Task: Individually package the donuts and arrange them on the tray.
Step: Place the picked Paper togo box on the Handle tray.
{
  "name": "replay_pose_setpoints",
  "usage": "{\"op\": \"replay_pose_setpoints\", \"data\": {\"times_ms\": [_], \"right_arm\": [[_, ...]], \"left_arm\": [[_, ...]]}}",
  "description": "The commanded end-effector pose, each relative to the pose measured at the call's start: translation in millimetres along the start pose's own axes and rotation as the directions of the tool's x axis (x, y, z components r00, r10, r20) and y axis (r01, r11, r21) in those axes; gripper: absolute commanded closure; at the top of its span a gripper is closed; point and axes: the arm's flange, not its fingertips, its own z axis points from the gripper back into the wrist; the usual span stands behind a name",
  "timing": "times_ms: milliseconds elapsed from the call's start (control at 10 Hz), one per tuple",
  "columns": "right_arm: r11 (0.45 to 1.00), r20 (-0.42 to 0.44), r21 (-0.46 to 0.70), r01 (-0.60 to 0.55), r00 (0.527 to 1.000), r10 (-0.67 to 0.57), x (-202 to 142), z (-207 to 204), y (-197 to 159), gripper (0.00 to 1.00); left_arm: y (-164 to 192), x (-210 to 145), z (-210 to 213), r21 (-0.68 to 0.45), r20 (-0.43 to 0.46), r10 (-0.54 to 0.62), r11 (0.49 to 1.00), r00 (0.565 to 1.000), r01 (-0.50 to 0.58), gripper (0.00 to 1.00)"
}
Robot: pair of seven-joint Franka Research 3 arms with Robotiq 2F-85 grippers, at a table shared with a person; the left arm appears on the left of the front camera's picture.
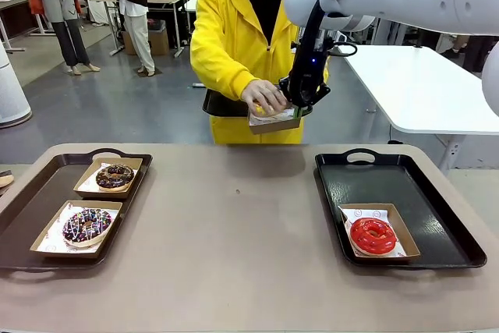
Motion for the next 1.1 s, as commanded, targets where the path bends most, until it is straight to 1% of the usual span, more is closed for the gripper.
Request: {"op": "replay_pose_setpoints", "data": {"times_ms": [0,600,700,800,1000], "right_arm": [[1.0,0.007,-0.002,0.0,1.0,0.0,0.2,0.6,-0.8,1.0],[1.0,0.007,-0.002,0.0,1.0,0.0,0.2,0.6,-0.8,1.0],[1.0,0.0,0.0,0.0,1.0,0.0,0.0,0.0,0.0,0.98],[0.998,0.005,-0.035,-0.056,0.998,0.056,-17.4,19.8,-10.0,0.98],[0.997,0.007,-0.054,-0.049,0.999,0.049,-31.9,58.7,-41.1,0.98]], "left_arm": [[1.7,-1.4,1.2,0.003,-0.004,-0.014,1.0,1.0,0.014,0.0],[1.7,-1.4,1.2,0.003,-0.004,-0.014,1.0,1.0,0.014,0.0],[1.7,-1.4,1.2,0.003,-0.004,-0.014,1.0,1.0,0.014,0.0],[1.7,-1.4,1.2,0.003,-0.004,-0.014,1.0,1.0,0.014,0.0],[1.7,-1.4,1.2,0.003,-0.004,-0.014,1.0,1.0,0.014,0.0]]}}
